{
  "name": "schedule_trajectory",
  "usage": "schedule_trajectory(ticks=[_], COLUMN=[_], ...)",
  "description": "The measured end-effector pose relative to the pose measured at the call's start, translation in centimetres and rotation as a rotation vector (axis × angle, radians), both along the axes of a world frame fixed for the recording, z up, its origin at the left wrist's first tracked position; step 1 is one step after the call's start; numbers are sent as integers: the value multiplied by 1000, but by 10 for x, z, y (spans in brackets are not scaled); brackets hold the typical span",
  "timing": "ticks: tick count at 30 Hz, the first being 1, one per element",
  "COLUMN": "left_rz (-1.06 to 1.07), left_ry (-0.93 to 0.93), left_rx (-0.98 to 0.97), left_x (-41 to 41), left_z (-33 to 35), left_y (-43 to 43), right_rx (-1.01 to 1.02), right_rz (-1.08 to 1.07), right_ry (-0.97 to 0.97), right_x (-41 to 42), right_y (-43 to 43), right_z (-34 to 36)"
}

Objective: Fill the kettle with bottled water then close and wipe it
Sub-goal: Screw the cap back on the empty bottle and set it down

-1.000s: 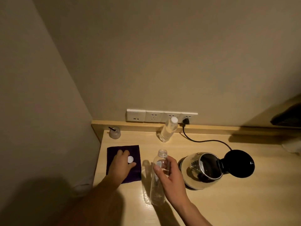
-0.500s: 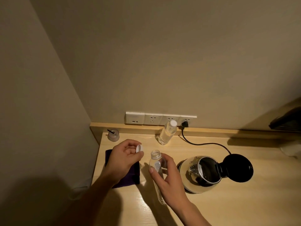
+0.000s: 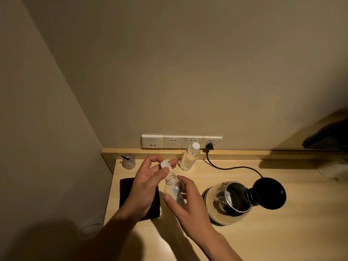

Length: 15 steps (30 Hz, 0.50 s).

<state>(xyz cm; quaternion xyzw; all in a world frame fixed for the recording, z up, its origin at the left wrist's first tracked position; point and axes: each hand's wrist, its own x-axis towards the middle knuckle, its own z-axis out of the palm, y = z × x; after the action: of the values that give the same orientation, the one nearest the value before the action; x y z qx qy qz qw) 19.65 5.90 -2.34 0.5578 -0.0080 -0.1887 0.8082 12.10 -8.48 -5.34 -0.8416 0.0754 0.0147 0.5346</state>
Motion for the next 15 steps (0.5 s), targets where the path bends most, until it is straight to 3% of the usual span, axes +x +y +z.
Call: schedule_trajectory(ticks=[8,15], left_rz=[-40,89], left_ry=[-43,-127], left_rx=[-84,-49], left_x=[-11,-9], left_z=[1,-3], left_y=[-10,-10], right_rx=[37,67], right_rz=[-33,-33], right_ry=[-31,-50], right_x=[1,2], right_y=[-3,-3], right_z=[10,17])
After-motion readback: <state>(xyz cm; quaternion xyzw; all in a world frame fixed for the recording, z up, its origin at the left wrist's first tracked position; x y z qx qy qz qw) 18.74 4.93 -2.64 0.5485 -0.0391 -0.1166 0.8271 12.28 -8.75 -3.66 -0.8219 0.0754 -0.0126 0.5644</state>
